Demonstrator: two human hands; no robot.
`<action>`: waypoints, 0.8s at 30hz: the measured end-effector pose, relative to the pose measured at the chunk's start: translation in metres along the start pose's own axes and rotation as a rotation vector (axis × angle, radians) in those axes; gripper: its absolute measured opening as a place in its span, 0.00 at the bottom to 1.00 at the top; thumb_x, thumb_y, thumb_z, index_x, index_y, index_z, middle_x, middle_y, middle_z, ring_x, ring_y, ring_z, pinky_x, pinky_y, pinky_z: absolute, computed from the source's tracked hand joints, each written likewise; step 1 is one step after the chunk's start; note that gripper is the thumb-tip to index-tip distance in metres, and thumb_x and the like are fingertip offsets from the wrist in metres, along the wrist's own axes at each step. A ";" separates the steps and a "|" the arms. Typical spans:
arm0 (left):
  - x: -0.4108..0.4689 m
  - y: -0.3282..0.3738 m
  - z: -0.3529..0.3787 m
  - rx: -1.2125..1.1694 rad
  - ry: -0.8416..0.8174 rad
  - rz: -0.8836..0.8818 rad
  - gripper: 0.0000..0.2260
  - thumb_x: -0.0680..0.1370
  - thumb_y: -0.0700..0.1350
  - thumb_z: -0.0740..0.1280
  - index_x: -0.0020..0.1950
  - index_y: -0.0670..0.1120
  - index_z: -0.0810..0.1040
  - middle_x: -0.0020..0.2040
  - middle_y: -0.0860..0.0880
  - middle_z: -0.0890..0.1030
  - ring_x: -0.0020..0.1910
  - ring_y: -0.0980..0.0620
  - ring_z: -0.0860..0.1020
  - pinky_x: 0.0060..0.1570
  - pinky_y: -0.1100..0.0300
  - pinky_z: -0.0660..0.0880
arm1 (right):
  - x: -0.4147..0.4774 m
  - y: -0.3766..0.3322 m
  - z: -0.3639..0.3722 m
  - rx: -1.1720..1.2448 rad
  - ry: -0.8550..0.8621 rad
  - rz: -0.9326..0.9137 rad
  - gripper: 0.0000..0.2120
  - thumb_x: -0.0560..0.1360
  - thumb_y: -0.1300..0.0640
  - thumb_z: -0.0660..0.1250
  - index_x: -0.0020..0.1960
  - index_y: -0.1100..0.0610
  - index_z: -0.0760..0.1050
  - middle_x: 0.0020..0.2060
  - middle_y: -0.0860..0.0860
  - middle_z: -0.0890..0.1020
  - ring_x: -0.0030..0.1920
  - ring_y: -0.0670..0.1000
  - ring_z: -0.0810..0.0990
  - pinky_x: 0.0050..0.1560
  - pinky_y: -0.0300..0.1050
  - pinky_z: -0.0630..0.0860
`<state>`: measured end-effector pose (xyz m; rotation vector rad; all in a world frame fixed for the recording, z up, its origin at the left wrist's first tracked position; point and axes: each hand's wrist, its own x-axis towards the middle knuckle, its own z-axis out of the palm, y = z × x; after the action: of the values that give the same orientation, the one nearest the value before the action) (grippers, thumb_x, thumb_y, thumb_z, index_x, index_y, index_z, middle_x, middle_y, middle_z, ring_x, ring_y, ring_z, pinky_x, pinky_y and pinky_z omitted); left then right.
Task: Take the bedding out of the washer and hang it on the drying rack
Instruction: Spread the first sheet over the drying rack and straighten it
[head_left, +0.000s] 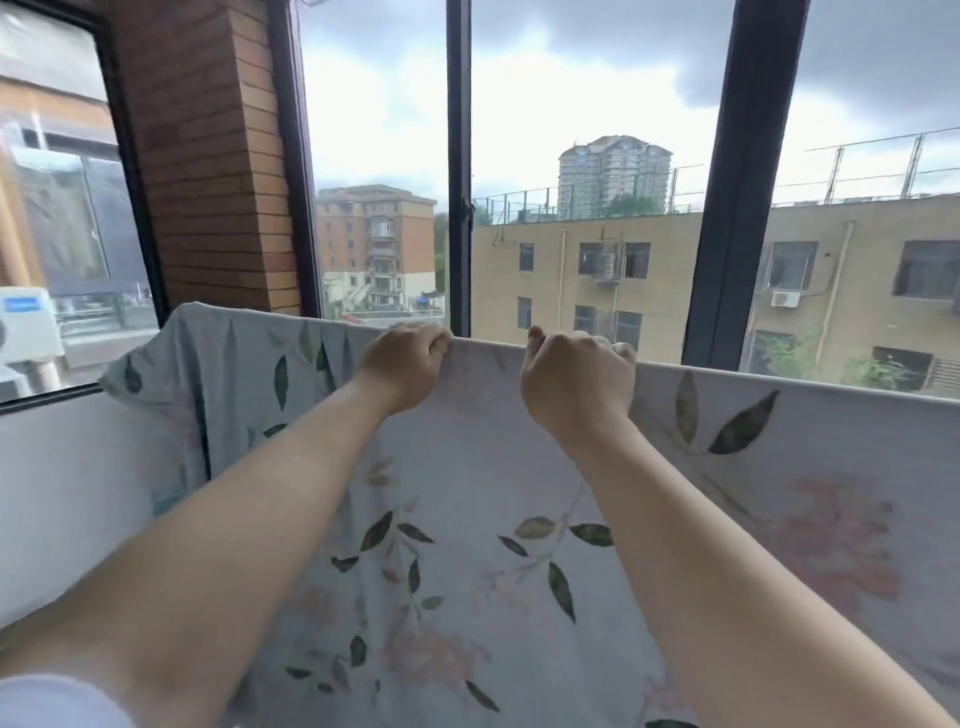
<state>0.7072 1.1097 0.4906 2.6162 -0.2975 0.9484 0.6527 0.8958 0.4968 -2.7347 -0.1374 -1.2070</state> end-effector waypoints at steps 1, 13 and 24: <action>0.004 -0.019 -0.003 0.012 -0.003 -0.035 0.16 0.85 0.51 0.55 0.52 0.45 0.79 0.50 0.46 0.81 0.53 0.43 0.77 0.51 0.52 0.72 | 0.005 -0.015 0.006 0.019 -0.018 -0.013 0.27 0.85 0.47 0.46 0.51 0.57 0.81 0.47 0.57 0.84 0.50 0.59 0.80 0.58 0.54 0.68; 0.033 -0.219 -0.034 0.056 0.082 -0.171 0.18 0.85 0.53 0.51 0.65 0.50 0.77 0.64 0.51 0.79 0.63 0.49 0.75 0.61 0.51 0.73 | 0.073 -0.209 0.091 0.270 -0.133 -0.112 0.18 0.83 0.51 0.52 0.50 0.51 0.80 0.46 0.52 0.84 0.49 0.57 0.82 0.51 0.52 0.63; 0.042 -0.386 -0.078 -0.272 0.672 -1.198 0.27 0.80 0.52 0.63 0.75 0.41 0.64 0.74 0.42 0.68 0.72 0.41 0.69 0.69 0.47 0.68 | 0.110 -0.350 0.142 0.196 -0.212 -0.164 0.11 0.82 0.50 0.54 0.47 0.50 0.74 0.46 0.52 0.81 0.46 0.56 0.77 0.48 0.54 0.60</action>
<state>0.8120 1.4915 0.4796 1.5684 1.0782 1.0647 0.7794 1.2680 0.5182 -2.7109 -0.4858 -0.8809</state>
